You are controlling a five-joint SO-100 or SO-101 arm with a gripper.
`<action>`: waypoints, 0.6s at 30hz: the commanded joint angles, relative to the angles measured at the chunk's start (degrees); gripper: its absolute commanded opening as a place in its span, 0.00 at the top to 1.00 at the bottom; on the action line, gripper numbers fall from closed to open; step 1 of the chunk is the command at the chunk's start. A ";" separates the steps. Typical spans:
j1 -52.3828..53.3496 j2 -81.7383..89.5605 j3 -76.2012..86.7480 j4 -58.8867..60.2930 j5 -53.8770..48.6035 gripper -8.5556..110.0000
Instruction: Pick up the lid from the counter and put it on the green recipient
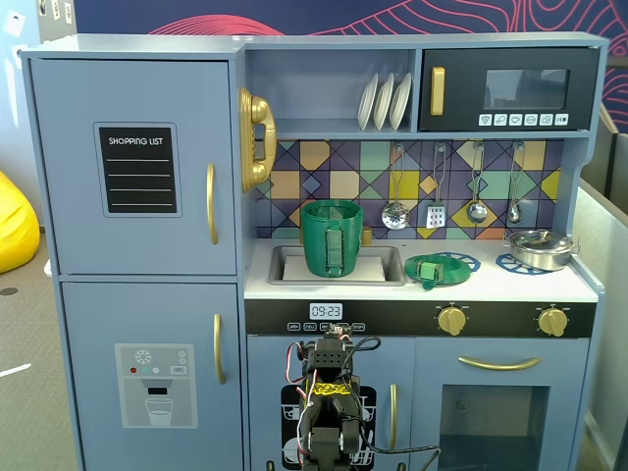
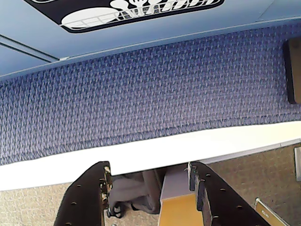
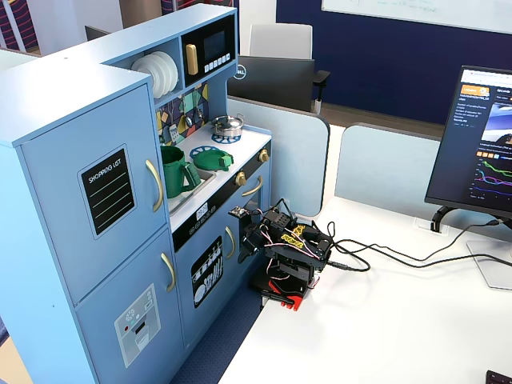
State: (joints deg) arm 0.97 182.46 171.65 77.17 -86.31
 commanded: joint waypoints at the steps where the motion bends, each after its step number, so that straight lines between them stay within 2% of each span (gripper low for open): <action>1: 4.31 -0.35 0.09 10.63 -0.79 0.93; 11: 4.66 -0.35 0.00 9.84 -0.18 0.93; 14: 8.17 -0.44 -1.14 3.69 -1.58 0.93; 18: 15.21 -4.83 -11.87 -7.65 -7.03 0.92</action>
State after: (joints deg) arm 10.63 181.49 169.63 75.59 -89.30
